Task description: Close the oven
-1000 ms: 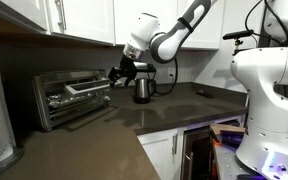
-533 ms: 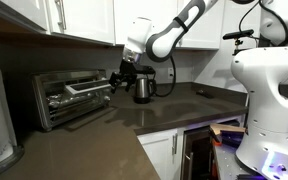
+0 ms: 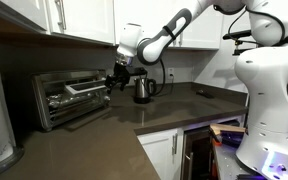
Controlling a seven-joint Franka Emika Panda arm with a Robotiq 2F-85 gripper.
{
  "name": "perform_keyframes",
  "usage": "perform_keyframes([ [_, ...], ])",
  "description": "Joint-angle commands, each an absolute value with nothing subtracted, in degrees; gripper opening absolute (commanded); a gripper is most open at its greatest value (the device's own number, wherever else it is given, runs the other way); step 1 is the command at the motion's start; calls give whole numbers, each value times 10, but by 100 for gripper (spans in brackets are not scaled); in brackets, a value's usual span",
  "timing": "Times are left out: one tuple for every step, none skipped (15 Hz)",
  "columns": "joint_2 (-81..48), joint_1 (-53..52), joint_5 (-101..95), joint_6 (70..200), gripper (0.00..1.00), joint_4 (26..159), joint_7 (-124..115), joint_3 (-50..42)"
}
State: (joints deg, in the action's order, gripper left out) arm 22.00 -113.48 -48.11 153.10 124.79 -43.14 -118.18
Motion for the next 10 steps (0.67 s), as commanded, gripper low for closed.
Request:
perform_keyframes([
  [265,-1216,-555,1523,100,1186,-451,-1252],
  [270,-1237,-578,1526,100,1172,-459,-1271],
  [274,-1257,-601,1527,100,1161,-469,-1288],
  [274,-1274,-625,1529,100,1152,-484,-1304],
  [272,-1293,-653,1527,100,1142,-503,-1319],
  [273,-1308,-675,1525,100,1134,-518,-1329],
  [271,-1321,-697,1524,100,1130,-535,-1337],
  [266,-1333,-716,1521,100,1128,-551,-1343],
  [263,-1344,-731,1517,100,1126,-568,-1347],
  [261,-1353,-746,1515,100,1125,-583,-1350],
])
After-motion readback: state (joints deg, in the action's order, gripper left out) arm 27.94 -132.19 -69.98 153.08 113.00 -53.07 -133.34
